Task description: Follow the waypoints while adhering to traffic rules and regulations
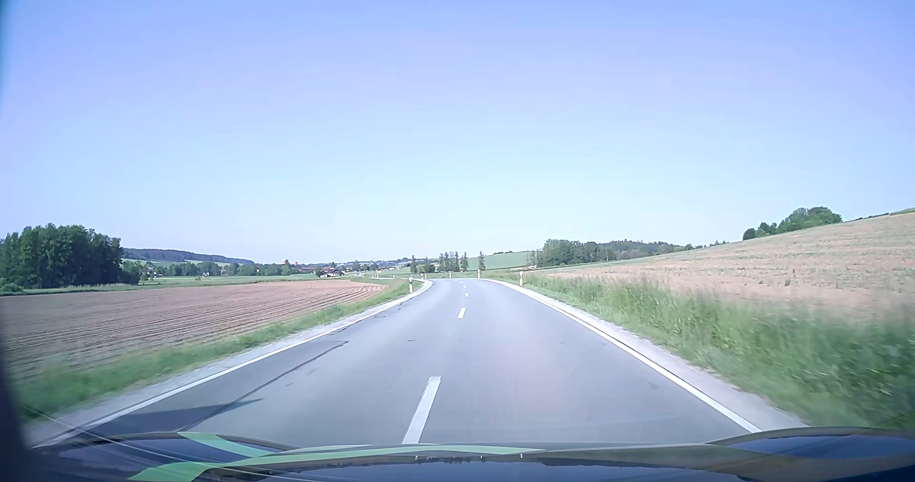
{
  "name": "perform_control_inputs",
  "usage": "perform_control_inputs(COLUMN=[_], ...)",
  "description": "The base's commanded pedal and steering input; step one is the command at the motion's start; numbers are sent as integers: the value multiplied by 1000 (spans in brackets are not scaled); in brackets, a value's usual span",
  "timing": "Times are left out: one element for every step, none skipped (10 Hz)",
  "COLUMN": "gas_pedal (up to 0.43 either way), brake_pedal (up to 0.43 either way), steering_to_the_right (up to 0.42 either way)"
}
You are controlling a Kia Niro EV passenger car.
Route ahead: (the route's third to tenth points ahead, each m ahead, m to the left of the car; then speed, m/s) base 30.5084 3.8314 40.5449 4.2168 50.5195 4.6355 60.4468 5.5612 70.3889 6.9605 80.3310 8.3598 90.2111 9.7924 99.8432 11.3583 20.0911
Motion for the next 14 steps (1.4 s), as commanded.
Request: perform_control_inputs(gas_pedal=[177,110,98,87,79,59,59,67,79,98,150,169,189,197], brake_pedal=[0,0,0,0,0,0,0,0,0,0,0,0,0,0], steering_to_the_right=[4,4,4,3,0,-2,-4,-5,-5,-6,-9,-12,-11,-11])
